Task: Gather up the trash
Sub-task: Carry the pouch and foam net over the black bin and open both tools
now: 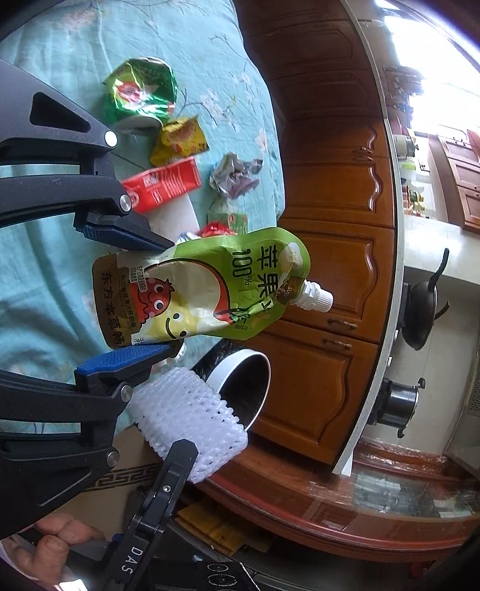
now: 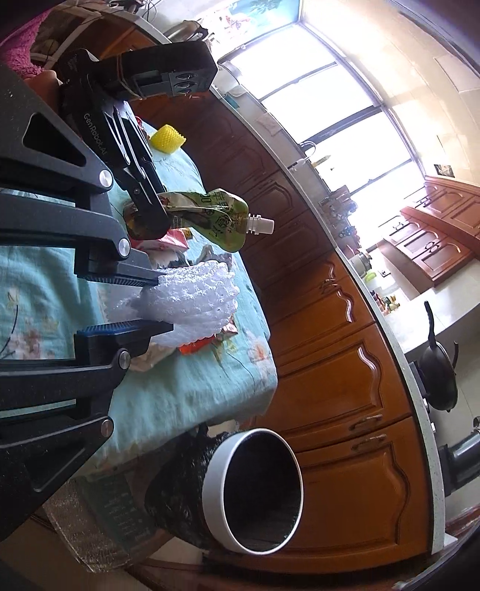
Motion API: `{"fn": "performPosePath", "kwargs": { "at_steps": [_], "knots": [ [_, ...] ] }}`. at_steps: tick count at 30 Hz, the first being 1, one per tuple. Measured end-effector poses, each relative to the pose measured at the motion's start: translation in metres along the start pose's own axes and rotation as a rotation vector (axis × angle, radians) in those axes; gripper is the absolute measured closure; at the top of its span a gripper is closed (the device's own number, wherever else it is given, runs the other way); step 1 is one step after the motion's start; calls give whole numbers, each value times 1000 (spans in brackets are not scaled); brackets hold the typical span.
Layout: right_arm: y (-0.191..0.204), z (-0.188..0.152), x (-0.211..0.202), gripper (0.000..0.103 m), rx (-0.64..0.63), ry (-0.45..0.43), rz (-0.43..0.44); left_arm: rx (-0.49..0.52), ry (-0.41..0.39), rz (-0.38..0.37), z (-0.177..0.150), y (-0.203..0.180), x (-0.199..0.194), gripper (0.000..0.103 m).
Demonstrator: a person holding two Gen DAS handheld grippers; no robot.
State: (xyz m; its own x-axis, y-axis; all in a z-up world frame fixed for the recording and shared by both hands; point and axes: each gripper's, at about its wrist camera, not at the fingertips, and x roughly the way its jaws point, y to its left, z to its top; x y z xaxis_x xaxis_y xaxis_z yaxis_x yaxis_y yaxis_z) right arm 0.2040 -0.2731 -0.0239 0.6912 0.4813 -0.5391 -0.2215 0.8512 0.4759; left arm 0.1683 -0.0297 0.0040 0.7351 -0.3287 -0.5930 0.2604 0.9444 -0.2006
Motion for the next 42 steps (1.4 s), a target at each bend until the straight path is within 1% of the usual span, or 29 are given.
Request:
{"fn": "performPosePath", "kwargs": {
  "at_steps": [4,12,17,26,30,34,39,42],
  "knots": [
    [-23,5,-6,86,24,-17,-55,30,18,-37,13,-3,22,57],
    [-72,17,-17,86,69,-42,-165,82,64,-89,38,-28,75,57],
    [-95,27,-19,86,83,-55,-212,101,80,-107,56,-41,103,57],
    [-135,59,-4,86,95,-51,-268,101,115,-127,96,-69,165,57],
    [-153,76,7,86,88,-29,-287,105,141,-137,110,-77,195,57],
    [-171,89,22,86,96,15,-295,112,169,-133,122,-89,228,57],
    [-189,98,40,86,105,59,-314,91,224,-128,131,-96,266,57],
    [-196,100,47,86,102,82,-326,84,235,-119,135,-99,283,56]
  ]
}}
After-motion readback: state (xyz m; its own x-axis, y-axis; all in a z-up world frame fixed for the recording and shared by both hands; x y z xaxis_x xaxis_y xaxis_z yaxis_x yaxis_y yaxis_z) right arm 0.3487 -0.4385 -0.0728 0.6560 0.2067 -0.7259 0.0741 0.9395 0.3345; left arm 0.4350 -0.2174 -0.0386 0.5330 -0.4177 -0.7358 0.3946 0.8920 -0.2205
